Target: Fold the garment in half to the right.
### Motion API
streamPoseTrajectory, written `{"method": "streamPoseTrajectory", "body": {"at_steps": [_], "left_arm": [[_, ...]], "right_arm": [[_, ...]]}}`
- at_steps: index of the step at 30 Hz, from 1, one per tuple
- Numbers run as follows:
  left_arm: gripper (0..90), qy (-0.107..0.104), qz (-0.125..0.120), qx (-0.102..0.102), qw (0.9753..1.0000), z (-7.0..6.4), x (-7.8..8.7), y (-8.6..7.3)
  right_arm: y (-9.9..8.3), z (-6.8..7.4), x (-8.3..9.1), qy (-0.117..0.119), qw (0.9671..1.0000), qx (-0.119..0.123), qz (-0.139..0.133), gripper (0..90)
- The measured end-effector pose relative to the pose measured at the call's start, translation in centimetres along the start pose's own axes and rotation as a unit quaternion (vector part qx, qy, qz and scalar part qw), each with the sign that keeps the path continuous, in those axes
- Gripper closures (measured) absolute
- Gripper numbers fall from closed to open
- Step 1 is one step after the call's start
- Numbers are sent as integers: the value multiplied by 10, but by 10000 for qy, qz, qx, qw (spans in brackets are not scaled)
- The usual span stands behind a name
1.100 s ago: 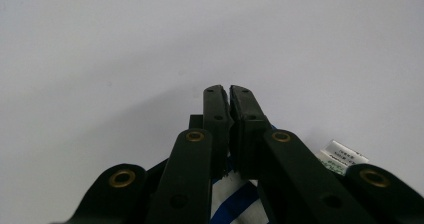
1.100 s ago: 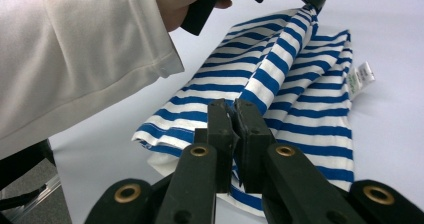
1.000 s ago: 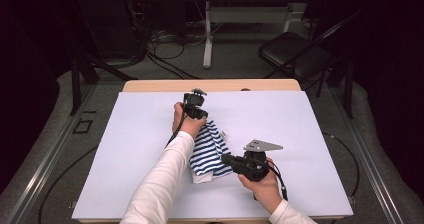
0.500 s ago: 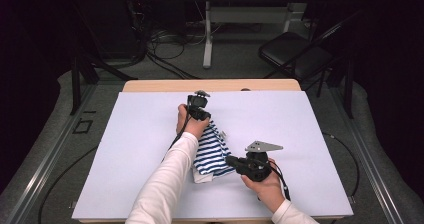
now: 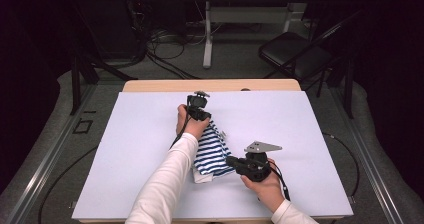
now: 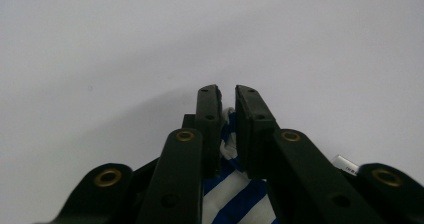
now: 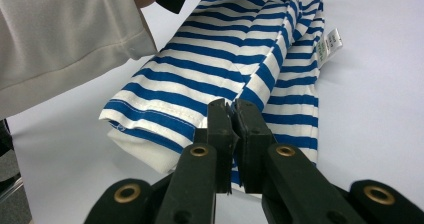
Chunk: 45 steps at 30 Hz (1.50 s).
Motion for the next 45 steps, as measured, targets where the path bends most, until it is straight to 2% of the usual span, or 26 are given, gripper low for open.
{"method": "streamPoseTrajectory", "body": {"at_steps": [7,12,14,16,23,30,34,38,39,42,45], "left_arm": [[659,24,-210,32,9998,3,7,0],[562,-23,-395,203,9990,8,16,-1],[517,-68,-448,213,9987,11,19,-2],[474,-90,-386,106,9992,14,21,-3],[407,92,-426,-46,9990,24,32,-6],[403,148,-514,-120,9985,30,45,-8],[404,271,-483,30,9985,34,51,-11],[405,88,-349,305,9989,34,56,-14],[404,17,-345,317,9989,33,57,-15],[327,-115,-244,304,9992,32,57,-18],[254,-144,-183,238,9994,32,56,-21]], "right_arm": [[0,-4,0,-36,10000,-36,18,866],[0,-5,0,-51,10000,-42,7,866],[0,-5,0,-56,10000,-62,9,866],[0,-5,0,-63,10000,-68,8,866],[0,-6,0,-82,9999,-92,5,865],[-1,-9,0,-123,9999,-90,57,865],[-1,-10,0,-161,9998,-111,100,864],[-2,-12,0,-182,9996,-131,143,864],[-3,-13,0,-197,9996,-131,167,864],[-4,-15,-1,-215,9994,-140,225,863],[-6,-16,-1,-239,9992,-177,285,863]]}}
Point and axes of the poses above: each handheld gripper's, and its own axes: x roughly backward along the jaws, y roughly out of its top, z roughly to its left, the point moved 4 cm from there along -x, roughly forward along the jaws
